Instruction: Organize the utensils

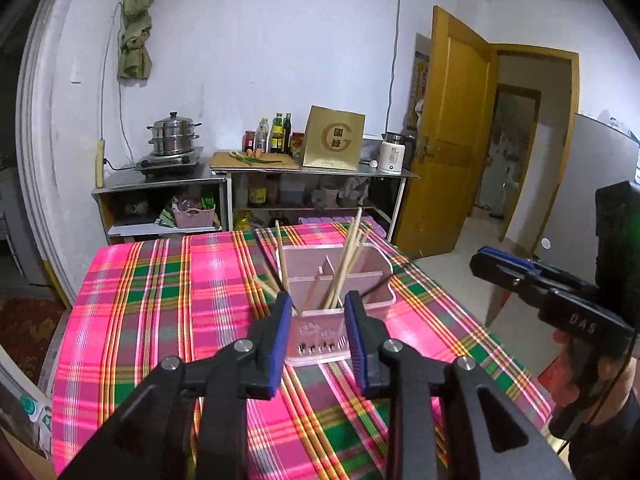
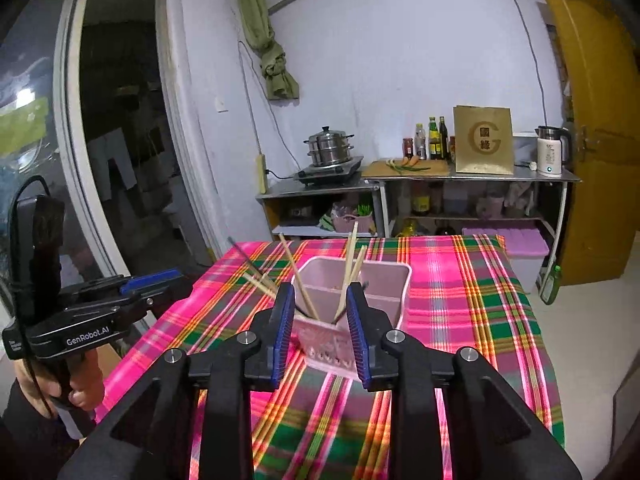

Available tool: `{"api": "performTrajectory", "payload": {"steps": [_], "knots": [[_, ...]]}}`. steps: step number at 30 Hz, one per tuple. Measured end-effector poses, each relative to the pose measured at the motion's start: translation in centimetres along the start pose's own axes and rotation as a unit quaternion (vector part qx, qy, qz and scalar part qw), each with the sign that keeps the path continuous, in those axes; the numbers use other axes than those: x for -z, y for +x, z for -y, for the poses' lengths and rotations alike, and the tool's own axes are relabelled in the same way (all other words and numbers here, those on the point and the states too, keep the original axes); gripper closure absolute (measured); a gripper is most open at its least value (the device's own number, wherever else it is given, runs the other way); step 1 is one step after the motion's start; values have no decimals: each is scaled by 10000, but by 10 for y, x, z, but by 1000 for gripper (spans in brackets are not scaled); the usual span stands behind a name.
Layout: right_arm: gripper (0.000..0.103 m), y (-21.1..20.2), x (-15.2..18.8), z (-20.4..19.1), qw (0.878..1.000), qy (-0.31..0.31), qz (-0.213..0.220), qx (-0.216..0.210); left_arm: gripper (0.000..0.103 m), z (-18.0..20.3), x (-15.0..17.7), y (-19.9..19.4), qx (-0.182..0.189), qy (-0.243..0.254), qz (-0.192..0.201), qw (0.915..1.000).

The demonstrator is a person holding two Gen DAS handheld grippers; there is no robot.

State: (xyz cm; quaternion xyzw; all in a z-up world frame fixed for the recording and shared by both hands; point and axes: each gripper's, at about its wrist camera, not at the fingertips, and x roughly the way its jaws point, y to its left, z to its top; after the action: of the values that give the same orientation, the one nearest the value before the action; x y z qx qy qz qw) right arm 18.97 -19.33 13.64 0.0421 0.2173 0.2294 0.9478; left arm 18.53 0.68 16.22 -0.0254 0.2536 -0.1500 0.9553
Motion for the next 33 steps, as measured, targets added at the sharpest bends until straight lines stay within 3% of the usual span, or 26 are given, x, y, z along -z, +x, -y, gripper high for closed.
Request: {"api": "performTrajectory", "payload": {"steps": [10,17,33], "knots": [[73,-33,51,-13,9998,-103,-13,161,72,12,65,-26,-201,-134,82,9997],[64,-45,93,-16,9994,-53,-76,348,72,26,102,-38,-384,-133,126,9991],[64,-67,156,-33,9980,-94,-154,603,72,49,155,-53,-426,-261,149,9986]]}}
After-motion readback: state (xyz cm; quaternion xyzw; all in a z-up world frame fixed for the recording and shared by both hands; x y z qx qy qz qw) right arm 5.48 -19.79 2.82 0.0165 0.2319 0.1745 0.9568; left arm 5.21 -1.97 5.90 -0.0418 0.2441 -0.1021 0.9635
